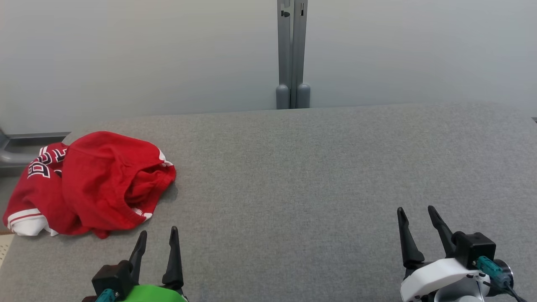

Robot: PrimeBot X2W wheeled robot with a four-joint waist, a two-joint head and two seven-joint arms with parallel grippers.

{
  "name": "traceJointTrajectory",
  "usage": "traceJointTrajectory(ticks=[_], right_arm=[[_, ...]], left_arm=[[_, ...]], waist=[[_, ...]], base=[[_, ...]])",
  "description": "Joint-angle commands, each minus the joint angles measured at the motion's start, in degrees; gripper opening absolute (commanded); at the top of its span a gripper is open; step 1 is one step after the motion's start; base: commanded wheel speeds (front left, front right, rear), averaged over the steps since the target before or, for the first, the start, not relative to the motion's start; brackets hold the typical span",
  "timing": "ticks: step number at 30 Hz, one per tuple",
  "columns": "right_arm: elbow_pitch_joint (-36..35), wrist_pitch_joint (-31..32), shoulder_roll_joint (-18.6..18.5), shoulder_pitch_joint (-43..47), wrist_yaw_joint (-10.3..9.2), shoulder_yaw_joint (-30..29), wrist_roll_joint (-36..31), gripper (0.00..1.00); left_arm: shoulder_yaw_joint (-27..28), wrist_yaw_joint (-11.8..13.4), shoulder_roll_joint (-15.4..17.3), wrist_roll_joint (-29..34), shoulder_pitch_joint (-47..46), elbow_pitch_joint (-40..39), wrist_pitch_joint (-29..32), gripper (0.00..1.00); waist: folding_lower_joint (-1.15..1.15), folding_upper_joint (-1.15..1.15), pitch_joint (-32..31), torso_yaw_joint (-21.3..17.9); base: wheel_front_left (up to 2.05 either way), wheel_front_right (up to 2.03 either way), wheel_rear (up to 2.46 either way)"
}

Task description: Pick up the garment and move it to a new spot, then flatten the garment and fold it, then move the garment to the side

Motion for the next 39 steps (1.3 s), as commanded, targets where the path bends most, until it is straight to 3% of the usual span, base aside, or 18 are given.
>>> traceJointTrajectory(ticks=[1,9,24,30,39], right_arm=[[-0.05,-0.68,-0.25,0.71,0.02,0.19,-1.2,1.0],[0.0,-1.55,-0.27,0.93,0.01,0.67,-3.76,1.0],[-0.21,-1.68,-0.25,1.35,0.01,0.55,-2.65,1.0],[-0.64,-1.72,-0.25,1.79,0.01,0.79,-2.95,1.0],[-0.58,-1.85,-0.25,1.36,0.01,1.49,-2.41,1.0]], left_arm=[[0.04,-0.32,-0.02,1.23,0.89,0.0,-0.44,1.0],[0.19,-0.52,-0.32,3.15,1.51,-0.13,-1.4,1.0],[1.09,-0.96,-0.55,1.43,0.82,0.05,-1.1,1.0],[1.91,-0.35,-0.55,2.52,0.26,-1.29,-1.1,1.0],[3.57,0.33,0.7,5.82,0.8,-2.39,-1.1,1.0]], waist=[[0.0,0.0,-0.11,0.0],[0.0,0.0,-0.75,0.11],[0.0,0.0,-0.22,0.95],[0.0,0.0,0.35,5.39],[0.0,0.0,0.77,15.61]], base=[[0.0,0.0,0.0],[0.0,0.0,0.0],[0.0,0.0,0.0],[0.0,0.0,0.0],[0.0,0.0,0.0]])
